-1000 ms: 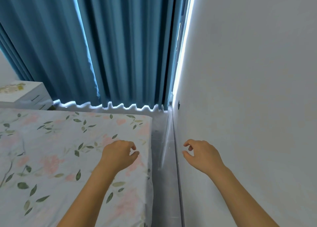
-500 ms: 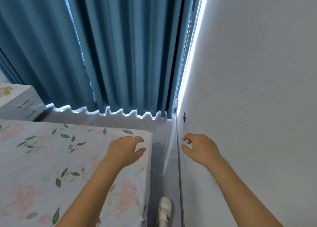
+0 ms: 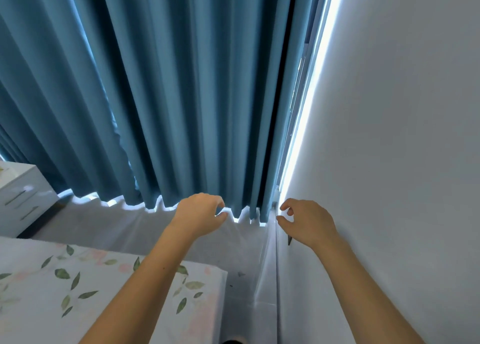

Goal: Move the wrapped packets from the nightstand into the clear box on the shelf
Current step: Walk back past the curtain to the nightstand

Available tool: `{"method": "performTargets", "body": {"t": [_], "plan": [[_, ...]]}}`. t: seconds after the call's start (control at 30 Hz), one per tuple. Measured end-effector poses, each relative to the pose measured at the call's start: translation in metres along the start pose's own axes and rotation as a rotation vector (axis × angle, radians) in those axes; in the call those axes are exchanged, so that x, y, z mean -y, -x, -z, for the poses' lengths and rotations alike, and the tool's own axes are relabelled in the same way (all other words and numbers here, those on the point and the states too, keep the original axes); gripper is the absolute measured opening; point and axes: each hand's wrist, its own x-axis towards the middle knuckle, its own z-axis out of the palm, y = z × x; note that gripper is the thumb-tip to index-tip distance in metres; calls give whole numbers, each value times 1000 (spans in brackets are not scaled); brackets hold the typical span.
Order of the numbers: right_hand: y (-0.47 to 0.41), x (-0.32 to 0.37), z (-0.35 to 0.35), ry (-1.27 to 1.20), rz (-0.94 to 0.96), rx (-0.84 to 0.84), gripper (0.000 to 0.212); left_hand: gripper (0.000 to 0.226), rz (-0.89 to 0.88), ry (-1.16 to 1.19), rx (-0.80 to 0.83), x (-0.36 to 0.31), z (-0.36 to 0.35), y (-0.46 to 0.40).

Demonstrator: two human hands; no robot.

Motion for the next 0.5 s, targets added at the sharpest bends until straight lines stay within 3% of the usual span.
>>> {"method": "performTargets", "body": {"t": [0.27,0.5], "plan": [[-105,-23,-8,85,22,21,41,32,-7,-19,103,19,-2,-117],[-270,-27,-23,117,123,36,41,34,48,-3,77,50,-4,-267]]}}
